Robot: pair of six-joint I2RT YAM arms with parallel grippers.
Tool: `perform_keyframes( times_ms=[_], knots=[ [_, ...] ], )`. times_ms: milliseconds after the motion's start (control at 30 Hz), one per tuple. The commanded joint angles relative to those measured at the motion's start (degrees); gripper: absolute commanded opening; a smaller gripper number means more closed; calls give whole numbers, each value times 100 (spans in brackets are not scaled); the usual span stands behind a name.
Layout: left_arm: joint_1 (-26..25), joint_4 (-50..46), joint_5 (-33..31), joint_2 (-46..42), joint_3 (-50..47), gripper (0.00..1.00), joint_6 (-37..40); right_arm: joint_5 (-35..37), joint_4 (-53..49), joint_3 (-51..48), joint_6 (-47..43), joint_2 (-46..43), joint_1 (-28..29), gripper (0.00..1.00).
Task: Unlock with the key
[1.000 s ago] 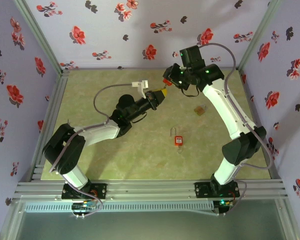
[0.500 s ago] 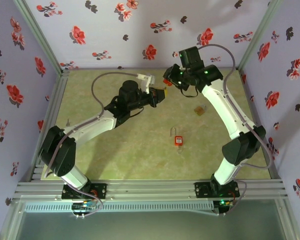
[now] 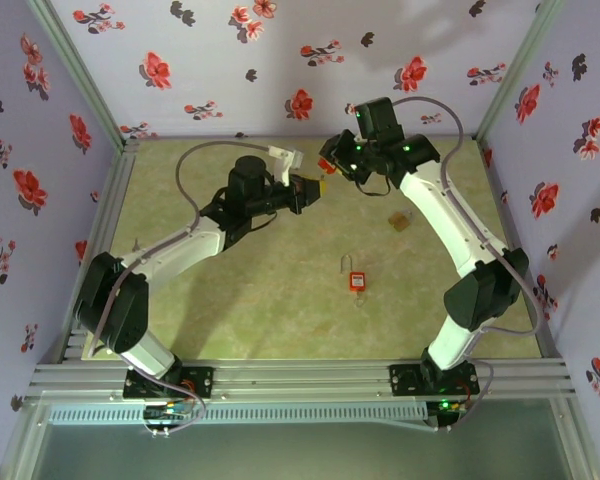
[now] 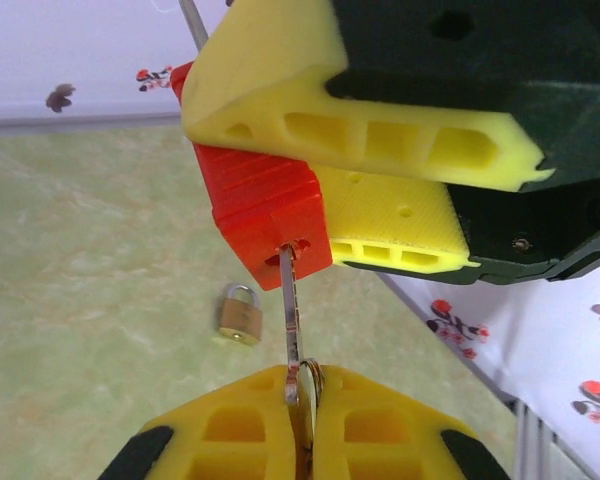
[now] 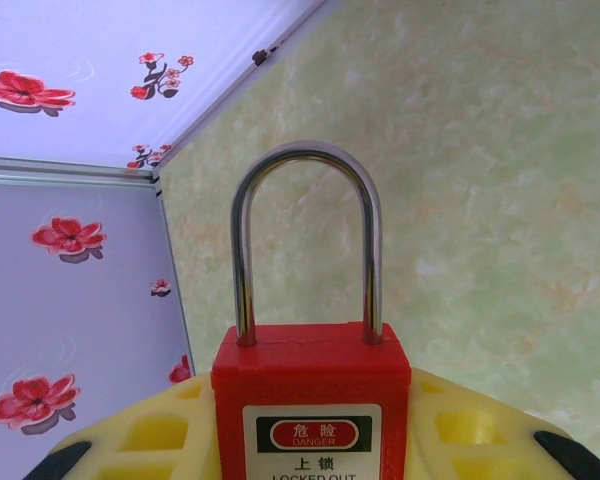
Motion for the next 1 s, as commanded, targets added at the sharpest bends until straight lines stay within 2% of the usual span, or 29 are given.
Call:
perform_keyframes(
  times_ms=[0, 100, 367, 433, 500, 567, 667, 833, 967],
  knots=[
    [174, 721, 71, 125, 256, 0, -711, -639, -483, -82, -3, -223, 295, 0],
    [146, 958, 167, 218, 318, 0, -913, -582, -564, -77, -51, -194, 356, 0],
    [70, -1308, -761, 52, 957, 0, 893, -553, -864, -124, -44, -142, 418, 0],
    [69, -1698, -940, 45, 1077, 0, 1265, -570, -825, -150, -35, -149, 412, 0],
    [145, -1762, -952, 60, 1109, 0, 1303, -582, -827, -150, -44, -158, 415, 0],
    [299, -1377, -652, 61, 958, 0, 940, -592, -782, -152, -57, -180, 420, 0],
    [511, -249, 44, 120, 651, 0, 50, -594, -784, -164, -62, -189, 420, 0],
    [535, 1584, 1092, 608, 627, 0, -1569, -620, -718, -188, -7, -224, 422, 0],
    [544, 1967, 1068, 737, 603, 0, -1933, -638, -797, -188, 0, -222, 420, 0]
  ],
)
